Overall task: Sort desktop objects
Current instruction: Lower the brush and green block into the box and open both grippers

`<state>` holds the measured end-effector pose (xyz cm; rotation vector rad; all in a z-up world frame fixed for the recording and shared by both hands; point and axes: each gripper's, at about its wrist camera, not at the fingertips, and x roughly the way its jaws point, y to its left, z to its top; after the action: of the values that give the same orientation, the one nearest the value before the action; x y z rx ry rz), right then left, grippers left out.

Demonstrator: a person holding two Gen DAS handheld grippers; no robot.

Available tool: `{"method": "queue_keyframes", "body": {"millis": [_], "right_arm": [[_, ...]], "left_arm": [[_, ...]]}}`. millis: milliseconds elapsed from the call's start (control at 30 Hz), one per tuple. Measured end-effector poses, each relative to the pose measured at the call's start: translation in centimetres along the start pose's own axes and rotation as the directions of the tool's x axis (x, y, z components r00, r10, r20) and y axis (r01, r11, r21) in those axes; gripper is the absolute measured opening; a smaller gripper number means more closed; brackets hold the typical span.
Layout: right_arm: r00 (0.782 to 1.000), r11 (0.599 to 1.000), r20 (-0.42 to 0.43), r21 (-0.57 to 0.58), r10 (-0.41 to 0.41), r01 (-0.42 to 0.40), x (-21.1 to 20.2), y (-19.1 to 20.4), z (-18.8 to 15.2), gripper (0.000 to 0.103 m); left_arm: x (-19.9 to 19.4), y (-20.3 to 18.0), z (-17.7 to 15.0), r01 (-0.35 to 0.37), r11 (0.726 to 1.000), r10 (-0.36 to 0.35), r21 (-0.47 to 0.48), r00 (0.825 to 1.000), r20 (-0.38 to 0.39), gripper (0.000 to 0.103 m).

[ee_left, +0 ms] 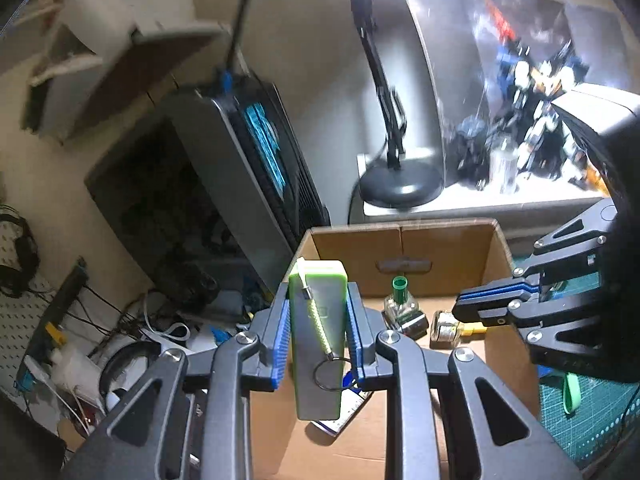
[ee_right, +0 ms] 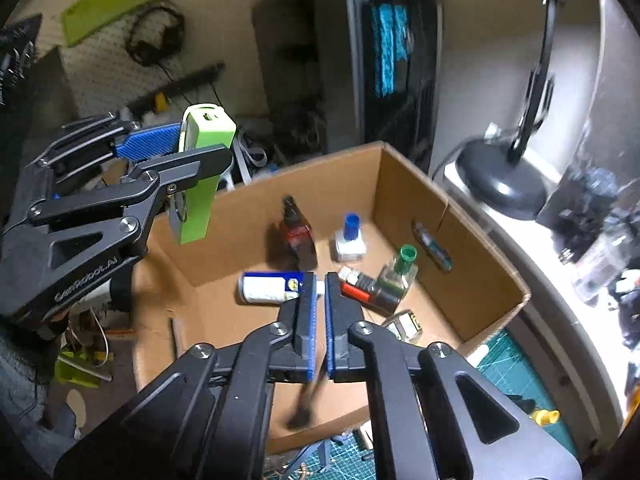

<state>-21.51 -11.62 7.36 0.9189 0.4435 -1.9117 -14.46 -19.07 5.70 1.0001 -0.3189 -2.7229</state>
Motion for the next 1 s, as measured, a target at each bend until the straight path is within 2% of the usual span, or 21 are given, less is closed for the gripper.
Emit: {"method": "queue_keyframes", "body": {"millis": [233,333,367,500,700,767,800,933,1000], "right_arm": [[0.997,0.999,-0.079,0.047,0.021,-0.018,4.4,-2.8,-0.4,0.003],[0.996,0.998,-0.088,0.054,0.028,-0.024,4.7,-3.4,-0.7,0.003],[0.995,0.998,-0.091,0.056,0.031,-0.026,4.8,-3.6,-0.8,0.003],[0.994,0.997,-0.103,0.065,0.040,-0.033,5.3,-4.4,-1.2,0.003],[0.991,0.997,-0.122,0.066,0.050,-0.043,5.4,-4.8,-1.9,0.005],[0.990,0.997,-0.130,0.066,0.051,-0.043,5.5,-5.0,-2.0,0.007],[0.990,0.997,-0.134,0.066,0.051,-0.043,5.5,-5.0,-2.0,0.008],[0.991,0.996,-0.127,0.073,0.051,-0.042,5.4,-5.3,-2.0,0.009],[0.992,0.996,-0.115,0.071,0.056,-0.048,5.2,-5.2,-2.0,0.010]], "left_arm": [[4.4,-2.3,-0.1,0.024,0.995,-0.013,0.097,0.994,-0.113,0.025],[5.9,-3.0,-0.4,0.065,0.991,-0.045,0.113,0.984,-0.173,0.025],[6.6,-3.0,-0.5,0.100,0.990,-0.077,0.100,0.975,-0.206,0.025],[9.6,-3.2,-0.7,0.231,0.973,-0.210,0.023,0.918,-0.338,0.025],[14.0,-4.8,-2.4,0.304,0.953,-0.264,-0.009,0.812,-0.520,0.025],[15.1,-5.4,-3.0,0.325,0.945,-0.280,-0.021,0.776,-0.566,0.030],[15.4,-5.7,-3.2,0.326,0.945,-0.277,-0.019,0.768,-0.577,0.031],[15.1,-6.1,-3.0,0.294,0.956,-0.236,0.009,0.783,-0.576,0.036],[15.0,-6.2,-2.9,0.277,0.961,-0.215,0.023,0.790,-0.574,0.049]]}}
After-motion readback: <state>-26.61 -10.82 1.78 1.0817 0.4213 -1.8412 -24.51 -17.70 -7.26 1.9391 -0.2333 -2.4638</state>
